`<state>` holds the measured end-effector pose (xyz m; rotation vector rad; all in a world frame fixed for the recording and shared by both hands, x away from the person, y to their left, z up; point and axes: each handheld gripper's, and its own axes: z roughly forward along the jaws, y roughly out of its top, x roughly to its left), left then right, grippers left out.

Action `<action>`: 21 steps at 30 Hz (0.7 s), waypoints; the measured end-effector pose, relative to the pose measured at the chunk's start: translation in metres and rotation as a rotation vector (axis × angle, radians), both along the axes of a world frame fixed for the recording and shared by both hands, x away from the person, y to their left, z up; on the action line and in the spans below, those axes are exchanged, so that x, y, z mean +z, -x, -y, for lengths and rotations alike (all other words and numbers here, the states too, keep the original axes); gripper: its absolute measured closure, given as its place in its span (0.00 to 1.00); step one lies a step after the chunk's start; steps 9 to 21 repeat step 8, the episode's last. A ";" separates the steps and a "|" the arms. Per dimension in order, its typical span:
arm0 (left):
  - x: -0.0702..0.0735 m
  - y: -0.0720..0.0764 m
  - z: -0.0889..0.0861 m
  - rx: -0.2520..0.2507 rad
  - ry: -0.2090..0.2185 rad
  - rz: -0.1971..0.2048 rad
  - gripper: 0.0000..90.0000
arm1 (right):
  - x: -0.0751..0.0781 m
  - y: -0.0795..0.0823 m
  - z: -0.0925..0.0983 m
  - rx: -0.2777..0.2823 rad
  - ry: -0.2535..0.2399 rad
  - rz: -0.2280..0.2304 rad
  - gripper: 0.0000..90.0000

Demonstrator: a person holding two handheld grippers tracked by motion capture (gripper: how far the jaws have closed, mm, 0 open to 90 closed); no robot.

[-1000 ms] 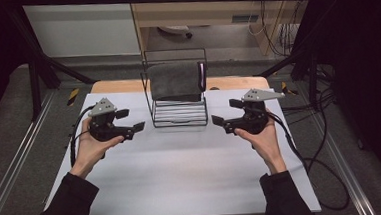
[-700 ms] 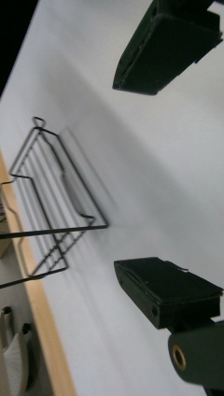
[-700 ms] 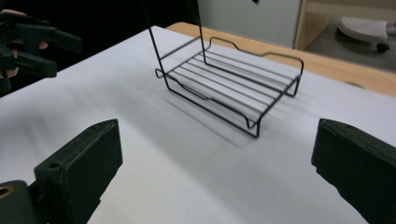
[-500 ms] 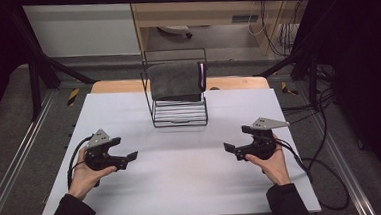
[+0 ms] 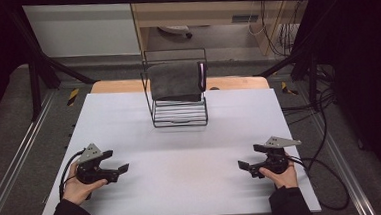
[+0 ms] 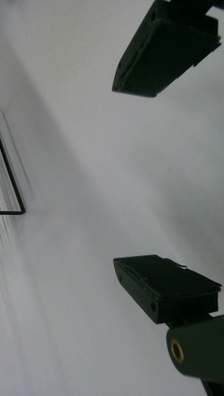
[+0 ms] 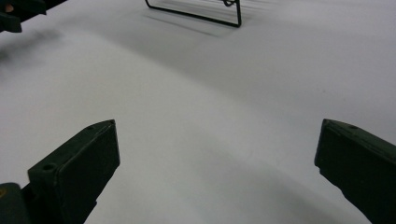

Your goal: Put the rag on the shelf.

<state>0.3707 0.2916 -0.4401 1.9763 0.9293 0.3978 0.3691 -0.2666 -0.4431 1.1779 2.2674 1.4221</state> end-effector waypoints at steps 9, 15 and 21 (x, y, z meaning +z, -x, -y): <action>-0.003 0.005 -0.006 -0.004 -0.015 -0.009 0.15 | -0.005 0.006 0.006 -0.011 0.004 -0.016 0.01; -0.003 0.005 -0.006 -0.004 -0.015 -0.009 0.15 | -0.005 0.006 0.006 -0.011 0.004 -0.016 0.01; -0.003 0.005 -0.006 -0.004 -0.015 -0.009 0.15 | -0.005 0.006 0.006 -0.011 0.004 -0.016 0.01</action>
